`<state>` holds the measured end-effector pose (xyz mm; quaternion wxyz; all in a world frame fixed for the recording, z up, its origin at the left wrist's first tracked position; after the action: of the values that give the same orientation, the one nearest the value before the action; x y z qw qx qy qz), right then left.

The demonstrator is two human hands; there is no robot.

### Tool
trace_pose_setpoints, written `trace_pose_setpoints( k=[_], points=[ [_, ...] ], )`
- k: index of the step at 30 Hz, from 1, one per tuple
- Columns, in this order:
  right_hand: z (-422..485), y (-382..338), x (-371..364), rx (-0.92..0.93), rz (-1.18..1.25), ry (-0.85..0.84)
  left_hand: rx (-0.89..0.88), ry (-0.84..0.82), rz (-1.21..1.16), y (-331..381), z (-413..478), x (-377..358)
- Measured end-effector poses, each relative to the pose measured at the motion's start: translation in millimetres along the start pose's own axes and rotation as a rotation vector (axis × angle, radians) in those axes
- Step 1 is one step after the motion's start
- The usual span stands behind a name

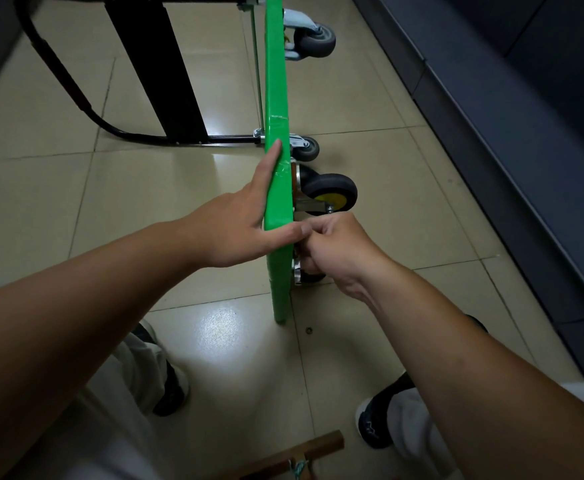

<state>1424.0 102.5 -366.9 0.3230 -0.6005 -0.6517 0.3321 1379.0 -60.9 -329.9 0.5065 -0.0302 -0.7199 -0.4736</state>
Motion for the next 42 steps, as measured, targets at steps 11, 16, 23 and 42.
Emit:
trace_pose_setpoints(
  k=[11, 16, 23, 42],
  points=[
    [13.4, 63.4, 4.6, 0.205, -0.128, 0.06, 0.005, 0.009, 0.005, -0.6, -0.1, -1.5],
    [44.7, 88.4, 0.7, 0.354, -0.271, 0.209, 0.013, 0.01, 0.012, -2.4, -0.3, -1.0],
    [60.0, 89.6, 2.4, 0.421, -0.503, 0.319, 0.002, -0.011, -0.017, -3.4, -0.3, -1.3],
    [-13.3, 4.0, 0.0, -0.095, -0.212, 0.177, 0.018, -0.003, -0.004, -0.2, -2.3, -0.6]
  ],
)
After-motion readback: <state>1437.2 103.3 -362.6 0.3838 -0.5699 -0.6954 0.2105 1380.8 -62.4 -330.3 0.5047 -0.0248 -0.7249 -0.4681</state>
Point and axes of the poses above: each hand's wrist, its own z-axis towards the middle knuckle, its own x-axis out of the back of the hand, y = z × x, the point moved 2 cm from there along z, towards the middle knuckle, and after that the axes turned 10 degrees about -x, right-handed, at the moved point
